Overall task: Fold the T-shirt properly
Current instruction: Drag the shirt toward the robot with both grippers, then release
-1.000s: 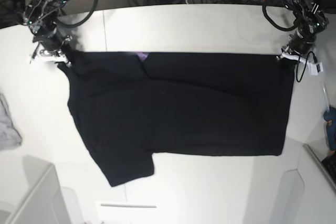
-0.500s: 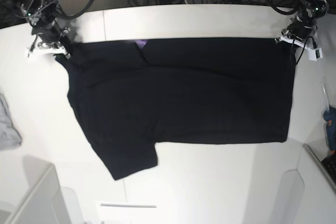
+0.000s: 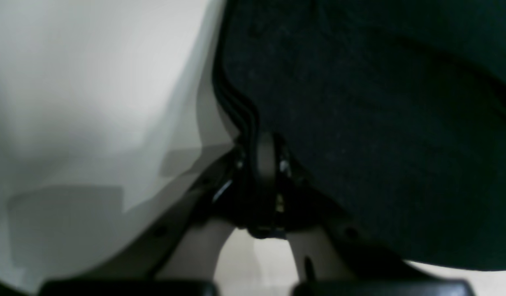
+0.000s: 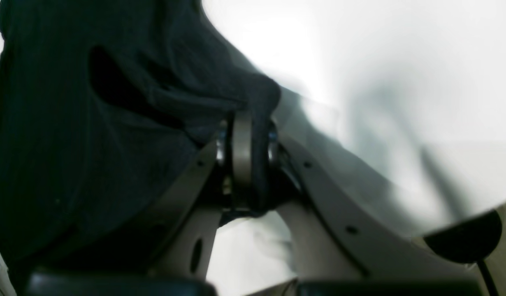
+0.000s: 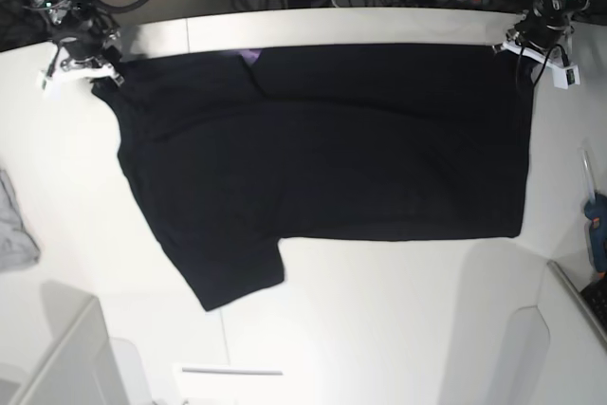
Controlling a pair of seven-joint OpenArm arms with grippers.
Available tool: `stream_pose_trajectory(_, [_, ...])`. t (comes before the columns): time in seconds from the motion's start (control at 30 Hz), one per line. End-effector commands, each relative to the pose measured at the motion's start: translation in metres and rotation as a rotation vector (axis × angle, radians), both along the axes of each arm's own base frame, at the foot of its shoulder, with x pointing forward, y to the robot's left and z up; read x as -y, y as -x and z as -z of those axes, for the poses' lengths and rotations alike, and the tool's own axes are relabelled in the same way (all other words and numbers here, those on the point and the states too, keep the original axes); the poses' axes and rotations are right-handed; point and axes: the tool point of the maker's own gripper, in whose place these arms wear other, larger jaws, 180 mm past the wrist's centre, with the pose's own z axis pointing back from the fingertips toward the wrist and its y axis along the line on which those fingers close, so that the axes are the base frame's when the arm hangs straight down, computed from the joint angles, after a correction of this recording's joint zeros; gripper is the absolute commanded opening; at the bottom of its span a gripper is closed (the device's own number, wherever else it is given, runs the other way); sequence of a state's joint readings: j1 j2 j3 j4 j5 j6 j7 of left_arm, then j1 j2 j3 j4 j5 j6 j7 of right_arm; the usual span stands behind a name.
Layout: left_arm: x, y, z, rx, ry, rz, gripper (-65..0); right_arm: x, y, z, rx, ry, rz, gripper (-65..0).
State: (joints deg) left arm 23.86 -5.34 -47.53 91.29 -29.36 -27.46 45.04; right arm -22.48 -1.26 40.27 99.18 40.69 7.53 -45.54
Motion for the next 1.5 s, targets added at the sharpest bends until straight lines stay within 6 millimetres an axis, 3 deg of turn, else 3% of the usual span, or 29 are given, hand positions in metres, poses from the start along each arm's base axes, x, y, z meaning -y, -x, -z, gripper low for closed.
stream_pose_trajectory(0.0, [-0.002, 0.01, 0.003, -0.046, -0.017, 0.006, -65.0, 0.008, -0.002, -0.009, 0.03, 0.029, 0.008, -65.0])
stream_pose_trajectory(0.33, [-0.002, 0.023, 0.004, -0.074, -0.023, 0.01, -65.0, 0.008, 0.013, -0.003, -0.007, 0.03, 0.007, -65.0])
stream_pose_trajectory(0.47, [-0.002, 0.026, -0.004, -0.072, -0.049, 0.028, -65.0, 0.008, 0.02, -0.007, -0.014, 0.047, -0.004, -65.0])
stream_pose_trajectory(0.9, [-0.002, 0.032, -0.007, -0.082, -0.06, 0.036, -65.0, -0.001, 0.028, -0.009, -0.019, 0.04, -0.005, -65.0])
stream_pose_trajectory(1.47, [-0.002, 0.04, -0.005, -0.099, -0.061, 0.035, -65.0, 0.002, 0.037, -0.006, -0.041, 0.046, 0.0, -65.0])
